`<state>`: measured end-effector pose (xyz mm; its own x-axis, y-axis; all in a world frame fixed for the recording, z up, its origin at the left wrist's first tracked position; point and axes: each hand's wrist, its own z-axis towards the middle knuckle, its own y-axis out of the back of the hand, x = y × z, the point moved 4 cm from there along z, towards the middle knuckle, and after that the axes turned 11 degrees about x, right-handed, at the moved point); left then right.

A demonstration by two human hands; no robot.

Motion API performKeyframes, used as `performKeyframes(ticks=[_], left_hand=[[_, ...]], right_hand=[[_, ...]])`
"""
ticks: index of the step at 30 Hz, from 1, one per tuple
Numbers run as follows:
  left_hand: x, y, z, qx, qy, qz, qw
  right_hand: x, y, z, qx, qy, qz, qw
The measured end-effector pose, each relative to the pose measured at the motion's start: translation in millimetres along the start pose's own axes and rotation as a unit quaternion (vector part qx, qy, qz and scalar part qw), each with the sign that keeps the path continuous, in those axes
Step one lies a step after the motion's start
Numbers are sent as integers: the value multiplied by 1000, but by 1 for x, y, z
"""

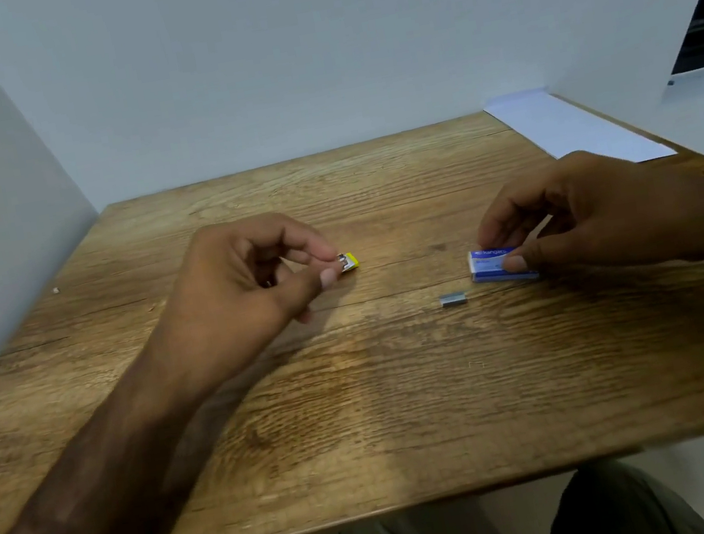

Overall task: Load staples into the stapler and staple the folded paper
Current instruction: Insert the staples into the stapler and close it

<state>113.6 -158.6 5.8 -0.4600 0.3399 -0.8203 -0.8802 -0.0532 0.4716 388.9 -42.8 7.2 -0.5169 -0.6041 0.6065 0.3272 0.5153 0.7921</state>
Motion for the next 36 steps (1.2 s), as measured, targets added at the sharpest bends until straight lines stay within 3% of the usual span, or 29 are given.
performKeyframes(ticks=[5, 11, 17, 25, 36], left_hand=[[9, 36, -22, -18, 34, 62, 997], [16, 45, -24, -35, 43, 181, 982], [22, 45, -22, 5, 41, 277, 960], [35, 47, -14, 67, 105, 265, 956], [39, 33, 20, 198, 119, 196, 953]], right_hand=[[16, 5, -8, -34, 39, -81, 995], [46, -25, 11, 53, 50, -142, 987], [51, -32, 19, 46, 35, -158, 986], [59, -27, 35, 37, 58, -146, 987], [87, -28, 119, 74, 120, 13, 990]])
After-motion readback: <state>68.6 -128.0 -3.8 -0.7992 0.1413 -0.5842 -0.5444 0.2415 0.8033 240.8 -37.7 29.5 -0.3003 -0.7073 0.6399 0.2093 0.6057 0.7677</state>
